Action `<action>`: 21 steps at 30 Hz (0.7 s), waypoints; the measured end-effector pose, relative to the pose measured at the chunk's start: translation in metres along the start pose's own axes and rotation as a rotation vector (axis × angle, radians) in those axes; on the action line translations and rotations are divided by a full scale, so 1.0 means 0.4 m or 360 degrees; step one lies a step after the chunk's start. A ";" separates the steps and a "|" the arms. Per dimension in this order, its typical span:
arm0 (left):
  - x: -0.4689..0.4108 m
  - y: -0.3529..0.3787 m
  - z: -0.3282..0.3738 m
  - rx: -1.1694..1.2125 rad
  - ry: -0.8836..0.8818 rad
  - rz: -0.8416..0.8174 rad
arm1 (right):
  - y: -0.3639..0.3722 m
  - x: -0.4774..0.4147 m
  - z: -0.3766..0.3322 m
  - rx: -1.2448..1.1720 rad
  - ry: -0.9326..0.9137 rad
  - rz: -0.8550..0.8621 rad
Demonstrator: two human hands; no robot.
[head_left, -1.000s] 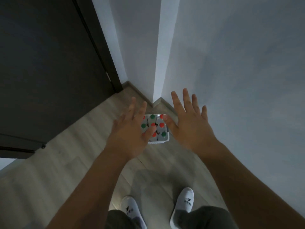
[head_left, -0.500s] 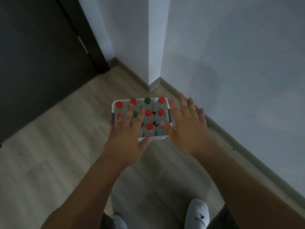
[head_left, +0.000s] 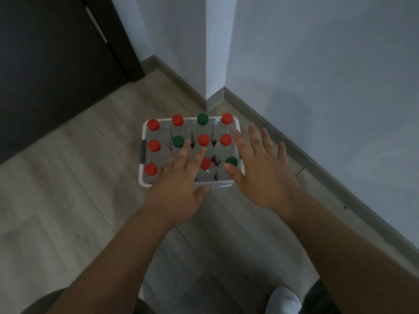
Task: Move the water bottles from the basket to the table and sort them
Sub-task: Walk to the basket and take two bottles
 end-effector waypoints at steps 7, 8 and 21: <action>-0.073 0.054 -0.009 0.0388 0.0062 0.0077 | 0.121 -0.025 -0.009 0.0030 -0.0142 -0.0171; -0.084 0.060 -0.007 0.0403 0.0062 0.0102 | 0.136 -0.023 -0.010 0.0026 -0.0176 -0.0191; -0.165 0.180 -0.070 0.0398 -0.0258 0.0224 | 0.218 -0.085 0.045 -0.0398 -0.0007 -0.0140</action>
Point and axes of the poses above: each hand's wrist, its own x-axis away from the middle knuckle, its own y-axis out of the palm, z = x × y, the point moved 10 cm from there along -x, towards the middle knuckle, and after that the axes turned 11 degrees about z, right-handed, at the moved point
